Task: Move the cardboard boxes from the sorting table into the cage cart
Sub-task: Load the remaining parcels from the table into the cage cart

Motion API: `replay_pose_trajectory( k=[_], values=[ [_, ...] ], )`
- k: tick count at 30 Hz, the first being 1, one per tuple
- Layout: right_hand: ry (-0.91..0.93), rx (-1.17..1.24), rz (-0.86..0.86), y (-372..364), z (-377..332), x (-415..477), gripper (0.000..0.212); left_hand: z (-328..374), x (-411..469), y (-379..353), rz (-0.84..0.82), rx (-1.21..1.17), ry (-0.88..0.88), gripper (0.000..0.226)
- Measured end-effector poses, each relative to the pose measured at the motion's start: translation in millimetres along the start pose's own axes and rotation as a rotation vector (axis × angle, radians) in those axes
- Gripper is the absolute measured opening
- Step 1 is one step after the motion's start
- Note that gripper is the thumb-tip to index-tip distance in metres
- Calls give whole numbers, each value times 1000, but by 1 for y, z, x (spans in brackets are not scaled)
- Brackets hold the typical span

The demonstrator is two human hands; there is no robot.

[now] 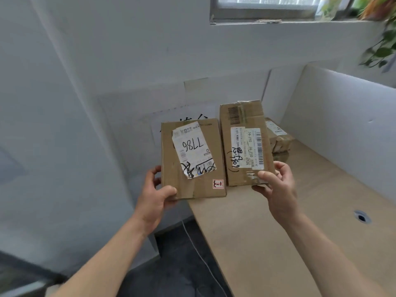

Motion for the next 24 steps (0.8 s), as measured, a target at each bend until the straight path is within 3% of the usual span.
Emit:
replay_pose_trajectory(
  k=[10,14,24],
  values=[
    [53,33,5,-15,-15,-90,31,22,-82,59,25,-15,-82,65],
    [66,64,-18,-22,-19,-107,40,32,-107,75,50,1,-113,69],
    [15,139,-189,-49,-19,-131,36,46,-185,103,231,-24,-220,65]
  ],
)
Point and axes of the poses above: each hand's wrist, its own x-axis towards the middle knuckle, its own y-axis out of the back of the hand, z = x × y, the point moved 1 cm from there along x, towards the middle knuckle, and after that the axes turned 1 degree about y, right-handed, at the moved point
